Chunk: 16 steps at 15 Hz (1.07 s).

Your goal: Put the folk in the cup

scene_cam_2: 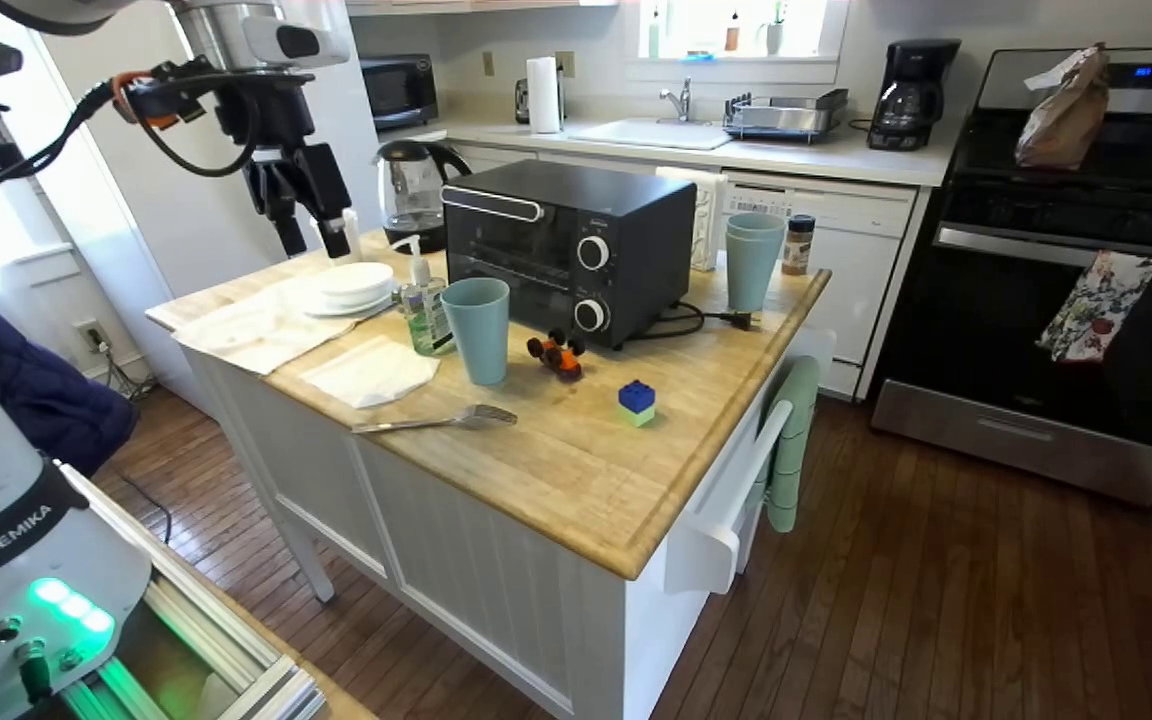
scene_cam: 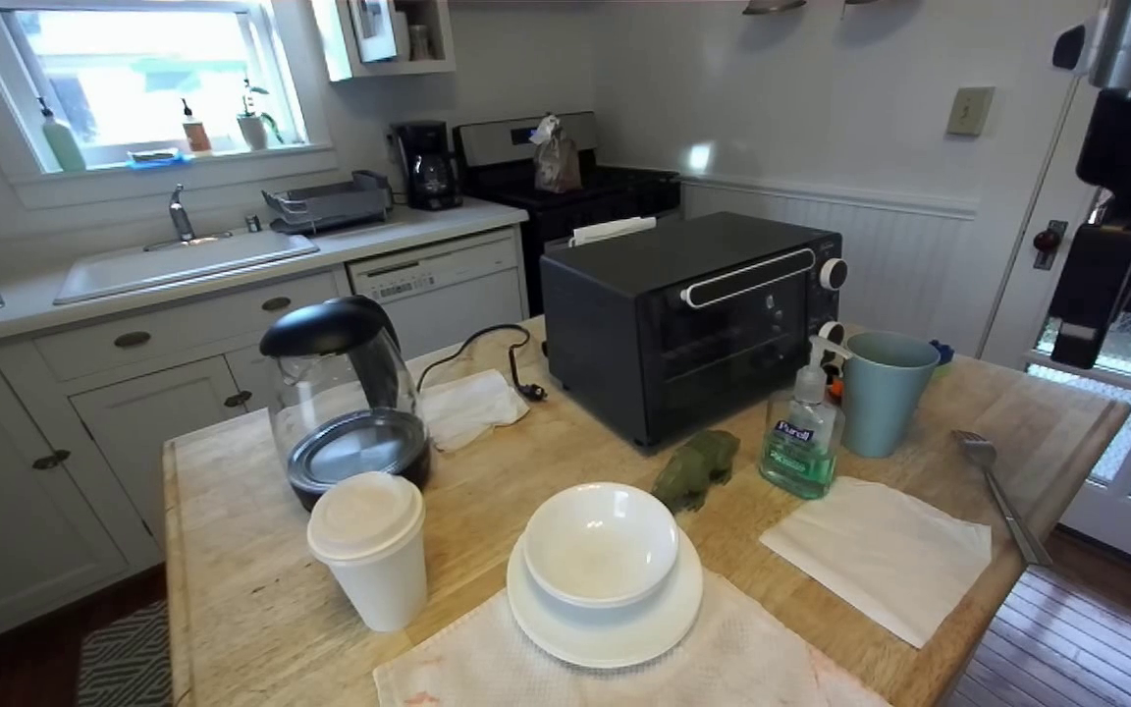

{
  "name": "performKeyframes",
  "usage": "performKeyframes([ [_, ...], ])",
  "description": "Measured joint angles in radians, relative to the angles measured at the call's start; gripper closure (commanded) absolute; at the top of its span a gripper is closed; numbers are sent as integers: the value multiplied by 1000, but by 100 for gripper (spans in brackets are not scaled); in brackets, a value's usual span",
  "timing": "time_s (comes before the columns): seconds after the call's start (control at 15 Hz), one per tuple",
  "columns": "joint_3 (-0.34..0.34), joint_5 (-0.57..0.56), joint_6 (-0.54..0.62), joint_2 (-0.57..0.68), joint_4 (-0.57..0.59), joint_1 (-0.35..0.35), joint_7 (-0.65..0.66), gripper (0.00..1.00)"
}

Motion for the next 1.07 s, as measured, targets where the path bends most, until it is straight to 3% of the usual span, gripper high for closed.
performKeyframes([
  [0.47,-36,-8,11,276,16,-144,162,0],
  [1.07,-139,197,59,519,77,-141,142,0],
])
